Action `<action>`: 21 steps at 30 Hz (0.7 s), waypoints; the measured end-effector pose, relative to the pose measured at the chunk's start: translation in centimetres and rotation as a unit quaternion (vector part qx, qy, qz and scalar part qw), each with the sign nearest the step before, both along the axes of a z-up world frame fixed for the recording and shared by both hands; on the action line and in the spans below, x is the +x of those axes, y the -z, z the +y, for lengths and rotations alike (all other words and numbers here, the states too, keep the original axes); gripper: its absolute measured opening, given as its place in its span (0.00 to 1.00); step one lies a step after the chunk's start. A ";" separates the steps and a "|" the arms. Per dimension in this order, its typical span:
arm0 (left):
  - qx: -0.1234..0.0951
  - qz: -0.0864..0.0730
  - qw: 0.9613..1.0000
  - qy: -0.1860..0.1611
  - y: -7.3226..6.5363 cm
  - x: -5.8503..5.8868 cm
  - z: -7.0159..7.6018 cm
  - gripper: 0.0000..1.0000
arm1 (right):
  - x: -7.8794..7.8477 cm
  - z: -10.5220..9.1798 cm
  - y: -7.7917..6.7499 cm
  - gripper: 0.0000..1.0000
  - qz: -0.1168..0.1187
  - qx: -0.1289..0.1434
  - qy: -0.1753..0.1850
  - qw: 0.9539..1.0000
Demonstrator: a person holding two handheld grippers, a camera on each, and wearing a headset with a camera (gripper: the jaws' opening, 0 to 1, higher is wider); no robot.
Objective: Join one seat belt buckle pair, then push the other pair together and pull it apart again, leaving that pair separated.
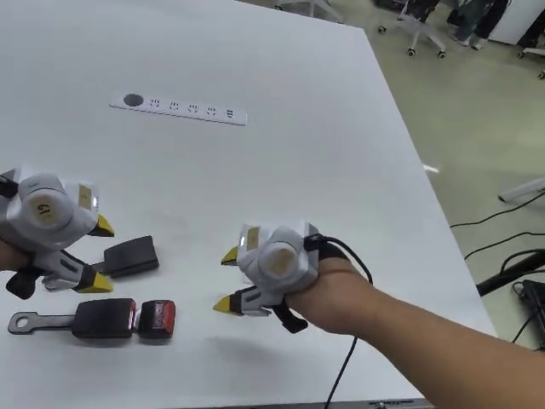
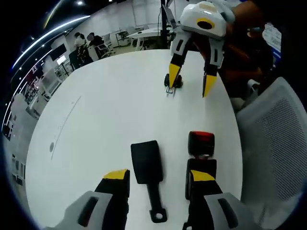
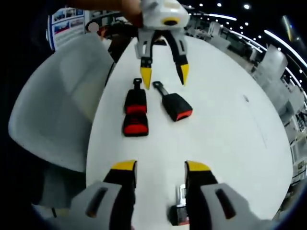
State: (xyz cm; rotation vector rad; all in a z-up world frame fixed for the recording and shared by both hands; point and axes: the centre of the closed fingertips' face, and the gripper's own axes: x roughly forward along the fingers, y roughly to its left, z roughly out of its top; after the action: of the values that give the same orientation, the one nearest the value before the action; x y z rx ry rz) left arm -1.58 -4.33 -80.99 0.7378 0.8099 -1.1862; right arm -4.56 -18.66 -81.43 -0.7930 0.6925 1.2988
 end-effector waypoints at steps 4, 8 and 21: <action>0.011 0.002 1.000 -0.002 0.8 0.8 0.1 0.54 | 0.9 -2.7 0.8 0.41 0.001 -0.010 0.014 1.000; 0.019 0.004 1.000 -0.003 1.3 1.3 0.2 0.55 | 1.9 -5.5 1.3 0.41 0.000 -0.013 0.033 0.999; 0.053 0.036 0.998 0.013 4.5 2.0 -0.3 0.55 | 3.9 -10.6 4.4 0.44 0.010 -0.039 0.044 0.998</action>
State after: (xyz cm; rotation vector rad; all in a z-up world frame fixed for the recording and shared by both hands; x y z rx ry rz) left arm 0.45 -4.61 -85.46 0.7984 0.9319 -1.2052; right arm -0.63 -29.31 -85.88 -0.8061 0.7894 1.2073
